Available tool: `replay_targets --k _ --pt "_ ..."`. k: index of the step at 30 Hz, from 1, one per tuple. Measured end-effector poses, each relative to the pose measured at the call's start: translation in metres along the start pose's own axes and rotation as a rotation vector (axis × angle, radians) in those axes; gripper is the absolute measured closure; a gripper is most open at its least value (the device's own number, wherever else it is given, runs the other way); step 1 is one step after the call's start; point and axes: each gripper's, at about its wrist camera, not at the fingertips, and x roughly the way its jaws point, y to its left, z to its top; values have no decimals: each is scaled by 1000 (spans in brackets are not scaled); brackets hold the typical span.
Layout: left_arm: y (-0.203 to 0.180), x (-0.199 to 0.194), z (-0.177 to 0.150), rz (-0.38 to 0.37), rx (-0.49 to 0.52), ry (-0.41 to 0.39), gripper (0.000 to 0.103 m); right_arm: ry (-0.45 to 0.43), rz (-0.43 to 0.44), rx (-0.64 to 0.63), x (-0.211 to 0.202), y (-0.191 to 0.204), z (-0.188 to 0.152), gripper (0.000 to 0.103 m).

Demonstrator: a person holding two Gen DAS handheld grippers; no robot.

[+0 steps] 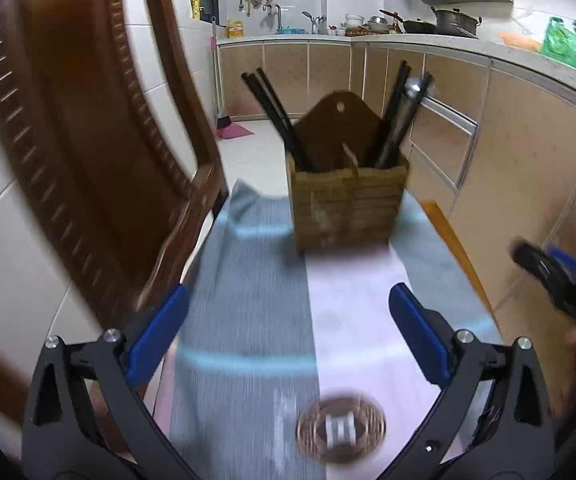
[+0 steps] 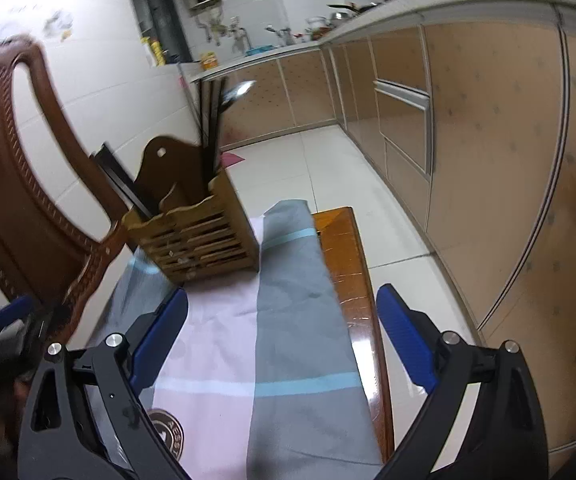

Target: Organize utensils

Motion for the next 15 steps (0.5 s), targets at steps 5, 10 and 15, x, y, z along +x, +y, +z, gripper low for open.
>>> replay_targets --k 5,10,15 --pt "6 -28 -24 15 -1 -36 4 24 -11 -66 -10 23 -17 10" --pt "9 -25 -29 21 -2 -26 4 -23 -36 -97 -31 31 -27 5" --pt "17 -17 -29 16 -31 -25 4 -24 -71 -96 -34 31 -31 5"
